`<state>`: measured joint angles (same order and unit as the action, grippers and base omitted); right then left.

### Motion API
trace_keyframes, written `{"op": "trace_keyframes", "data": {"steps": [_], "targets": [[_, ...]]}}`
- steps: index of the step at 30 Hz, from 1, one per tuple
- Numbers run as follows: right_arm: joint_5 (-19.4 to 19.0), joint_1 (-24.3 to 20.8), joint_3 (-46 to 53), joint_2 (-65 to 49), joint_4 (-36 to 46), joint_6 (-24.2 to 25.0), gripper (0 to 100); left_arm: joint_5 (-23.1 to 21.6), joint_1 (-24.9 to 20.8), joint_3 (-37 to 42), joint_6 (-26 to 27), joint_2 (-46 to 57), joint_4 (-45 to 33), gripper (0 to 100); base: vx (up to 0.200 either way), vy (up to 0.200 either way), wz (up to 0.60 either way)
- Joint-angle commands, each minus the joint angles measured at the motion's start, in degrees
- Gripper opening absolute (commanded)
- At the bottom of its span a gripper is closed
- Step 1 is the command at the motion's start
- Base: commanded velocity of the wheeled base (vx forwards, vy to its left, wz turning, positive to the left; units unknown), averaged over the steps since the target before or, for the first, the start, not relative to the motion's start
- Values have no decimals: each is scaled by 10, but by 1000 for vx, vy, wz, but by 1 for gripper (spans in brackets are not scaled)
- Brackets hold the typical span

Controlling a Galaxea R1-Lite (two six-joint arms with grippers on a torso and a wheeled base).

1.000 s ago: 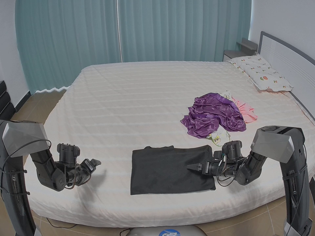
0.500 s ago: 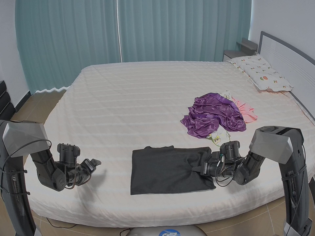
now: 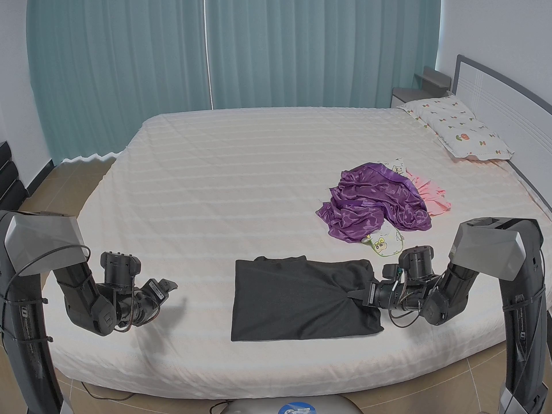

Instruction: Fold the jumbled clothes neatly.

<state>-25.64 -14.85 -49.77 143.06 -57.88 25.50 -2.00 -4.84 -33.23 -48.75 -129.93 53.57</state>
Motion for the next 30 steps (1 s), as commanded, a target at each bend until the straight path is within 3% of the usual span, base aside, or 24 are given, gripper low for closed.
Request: {"op": "trace_keyframes", "data": {"steps": [1, 15, 16, 23, 30], "targets": [[0, 10, 10, -12, -5, 0, 0, 0, 0, 0, 0, -1, 0, 100, 0, 0, 0], [1, 7, 9, -6, -16, 2, 0, 0, 0, 0, 1, -2, 0, 100, 0, 0, 0], [0, 7, 10, -6, -16, 3, 100, 0, 0, -1, 1, -2, 0, 100, 0, 0, 0], [16, 10, 12, -6, -16, 3, 100, 0, 0, -1, 1, -2, 0, 100, 0, 0, 0], [89, 47, 13, -10, -2, 3, 100, 0, 0, -1, 2, -2, 0, 100, 0, 0, 0]]}}
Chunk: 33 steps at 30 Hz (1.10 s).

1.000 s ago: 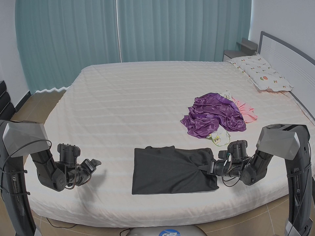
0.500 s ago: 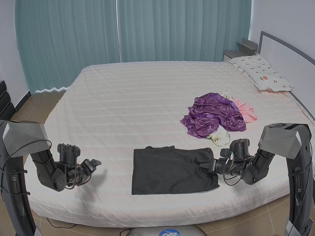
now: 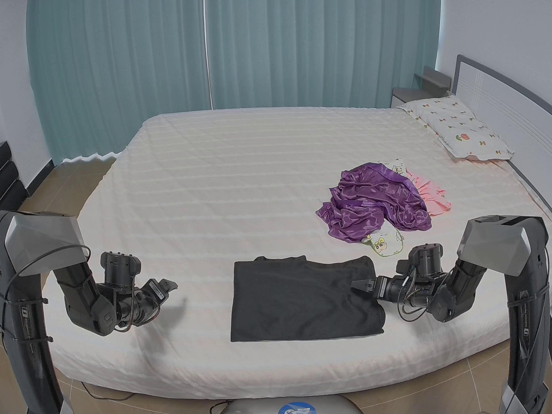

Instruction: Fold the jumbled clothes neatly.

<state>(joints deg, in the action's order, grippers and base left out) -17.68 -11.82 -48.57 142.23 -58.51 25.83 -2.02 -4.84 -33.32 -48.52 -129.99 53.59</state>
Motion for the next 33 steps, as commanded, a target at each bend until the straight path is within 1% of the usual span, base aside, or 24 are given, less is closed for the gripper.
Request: {"op": "trace_keyframes", "data": {"steps": [1, 2, 4, 6, 9, 13, 14, 17, 19, 20, 24, 25, 28, 30, 33], "targets": [[26, 29, 1, -2, 9, 1, 100, 0, 0, 0, 0, -1, 0, 100, 0, 0, 0], [26, 29, 1, -2, 9, 1, 100, 0, 0, 0, 0, -1, 0, 100, 0, 0, 0], [33, 47, 1, -3, 10, 4, 100, 0, 0, -1, 0, -1, 0, 100, 0, 0, 0], [33, 53, 1, -3, 12, 11, 100, 0, 0, -1, 0, -1, 0, 100, 0, 0, 0], [32, 64, -15, -4, 24, 52, 100, 0, 0, -1, 0, -1, 0, 100, 0, 0, 0], [33, 54, -50, 1, 35, 109, 100, 0, 0, -1, 0, -1, 0, 100, 0, 0, 0], [33, 53, -51, 2, 36, 110, 100, 0, 0, -1, 0, -1, 0, 100, 0, 0, 0], [33, 40, -99, 13, 77, 118, 100, 0, 0, -1, -1, -1, 0, 100, 0, 0, 0], [33, 40, -99, 13, 77, 118, 100, 0, 0, -1, -1, -1, 0, 100, 0, 0, 0], [40, 37, -159, 38, 120, 121, 100, 0, 0, 0, -1, -1, 0, 100, 0, 0, 0], [47, 28, -206, 64, 147, 122, 100, 0, 0, 0, -1, -1, 0, 100, 0, 0, 0], [46, 26, -218, 67, 155, 122, 0, 1, 0, 0, -1, -1, -1, 100, 0, 0, 0], [48, 25, -261, 78, 182, 126, 0, 1, 0, 0, -1, -1, 0, 100, 0, 0, 0], [49, 23, -282, 86, 197, 142, 0, 1, 0, 0, -1, -1, 0, 100, 0, 0, 0], [52, 21, -290, 88, 203, 153, 0, 1, 0, 0, -1, -1, 0, 100, 0, 0, 0]]}}
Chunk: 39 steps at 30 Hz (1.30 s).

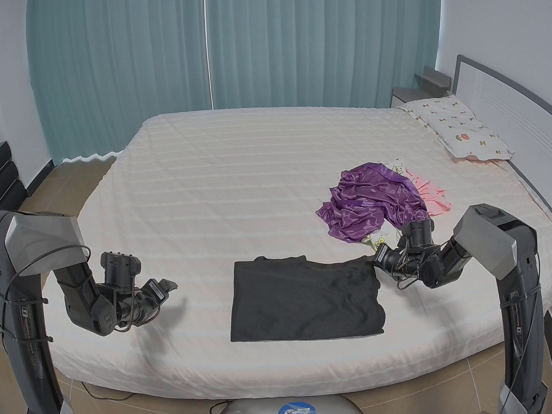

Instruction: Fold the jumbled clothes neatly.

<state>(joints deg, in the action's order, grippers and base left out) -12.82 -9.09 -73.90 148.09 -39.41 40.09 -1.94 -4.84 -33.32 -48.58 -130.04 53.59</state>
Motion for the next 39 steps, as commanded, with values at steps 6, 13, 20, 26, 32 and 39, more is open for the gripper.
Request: {"op": "trace_keyframes", "data": {"steps": [6, 13, 20, 26, 32, 39], "targets": [[39, -7, -43, 28, 7, 18, 0, 0, 0, 0, 0, 0, 0, 100, 0, 0, 0], [39, -7, -35, 23, 3, 17, 100, 0, 0, 0, 0, 0, 0, 100, 0, 0, 0], [78, -5, -34, 19, -8, 22, 100, 5, 0, 1, 0, 0, 0, 100, 0, 0, 0], [78, -3, 72, -51, -70, 33, 100, 12, -14, -3, -2, 1, 6, 100, 0, 0, 0], [78, -7, 179, -95, -125, 12, 100, 53, -81, 4, -5, -11, 20, 100, 0, -100, 0], [81, -8, 214, -105, -158, 5, 100, 68, -92, 11, -5, -20, 27, 100, 0, -86, 0]]}}
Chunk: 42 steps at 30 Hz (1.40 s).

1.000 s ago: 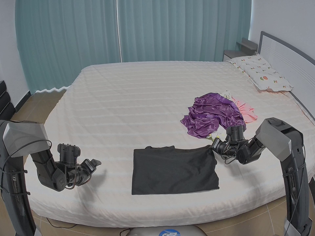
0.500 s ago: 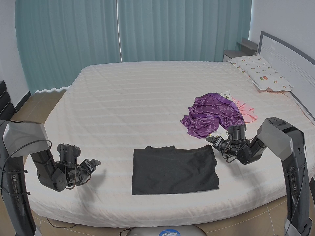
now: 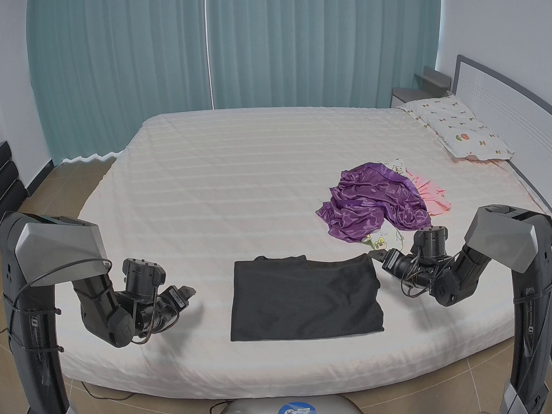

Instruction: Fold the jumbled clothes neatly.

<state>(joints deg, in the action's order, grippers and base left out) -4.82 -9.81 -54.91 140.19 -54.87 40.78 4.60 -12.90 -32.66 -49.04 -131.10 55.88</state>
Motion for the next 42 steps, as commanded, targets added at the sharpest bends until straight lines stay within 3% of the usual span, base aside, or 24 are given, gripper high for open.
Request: {"op": "trace_keyframes", "data": {"steps": [1, 8, 17, 26, 42], "targets": [[1, -2, 27, -27, -3, -2, 100, 2, -12, 4, 0, -10, 4, 100, 0, 0, 0], [2, -6, 28, -28, -3, -2, 100, 2, -12, 4, -1, -10, 4, 100, 0, 0, 0], [2, -6, 31, -26, -4, -1, 100, 3, -13, 7, 1, -10, 5, 100, -200, 0, 0], [2, -6, 31, -27, -5, 1, 100, 3, -12, -14, -1, -15, 5, 100, 0, 0, 0], [3, -6, 73, -34, -49, -3, 100, 6, -25, -33, -1, -13, -2, 100, 0, -200, 0]]}}
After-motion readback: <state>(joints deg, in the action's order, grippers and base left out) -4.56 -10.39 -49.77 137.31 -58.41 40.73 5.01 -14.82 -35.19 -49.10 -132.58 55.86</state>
